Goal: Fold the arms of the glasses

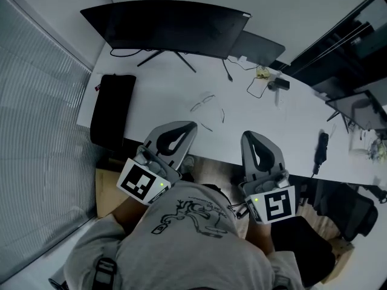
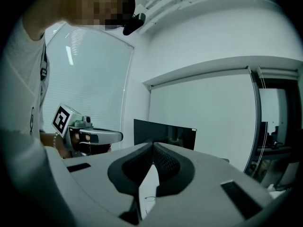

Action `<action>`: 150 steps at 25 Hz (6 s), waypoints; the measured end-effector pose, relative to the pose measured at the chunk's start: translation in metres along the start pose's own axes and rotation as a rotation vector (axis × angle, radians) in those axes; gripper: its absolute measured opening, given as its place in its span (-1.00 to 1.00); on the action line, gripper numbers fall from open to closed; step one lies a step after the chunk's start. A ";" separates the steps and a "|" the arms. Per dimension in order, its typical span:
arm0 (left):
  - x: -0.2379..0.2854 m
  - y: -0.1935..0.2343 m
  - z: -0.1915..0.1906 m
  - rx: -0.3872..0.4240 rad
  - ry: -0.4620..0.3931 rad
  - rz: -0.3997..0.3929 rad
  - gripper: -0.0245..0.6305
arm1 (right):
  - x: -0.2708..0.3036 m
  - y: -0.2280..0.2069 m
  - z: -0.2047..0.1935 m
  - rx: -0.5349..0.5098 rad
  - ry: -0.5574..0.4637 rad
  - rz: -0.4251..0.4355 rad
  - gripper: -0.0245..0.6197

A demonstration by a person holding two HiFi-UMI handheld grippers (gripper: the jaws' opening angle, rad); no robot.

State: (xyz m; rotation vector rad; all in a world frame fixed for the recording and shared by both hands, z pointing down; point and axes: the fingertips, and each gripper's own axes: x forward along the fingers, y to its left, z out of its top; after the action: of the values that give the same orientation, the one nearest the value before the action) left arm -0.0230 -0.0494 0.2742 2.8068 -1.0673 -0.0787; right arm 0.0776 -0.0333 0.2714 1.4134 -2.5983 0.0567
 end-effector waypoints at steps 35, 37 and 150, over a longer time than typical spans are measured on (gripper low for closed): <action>0.066 0.125 -0.240 -0.038 0.496 -0.029 -0.59 | 0.091 -0.081 -0.195 0.041 0.271 -0.132 -0.83; 0.070 0.132 -0.261 -0.040 0.543 -0.036 -0.59 | 0.098 -0.085 -0.214 0.043 0.301 -0.131 -0.83; 0.084 0.096 -0.418 -0.046 0.890 -0.167 -0.81 | 0.161 -0.045 -0.418 0.233 0.680 0.041 -0.89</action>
State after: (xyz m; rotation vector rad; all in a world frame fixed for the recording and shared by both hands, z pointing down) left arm 0.0176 -0.1304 0.7014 2.4076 -0.5857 0.9988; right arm 0.0892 -0.1405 0.7085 1.1341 -2.0887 0.7296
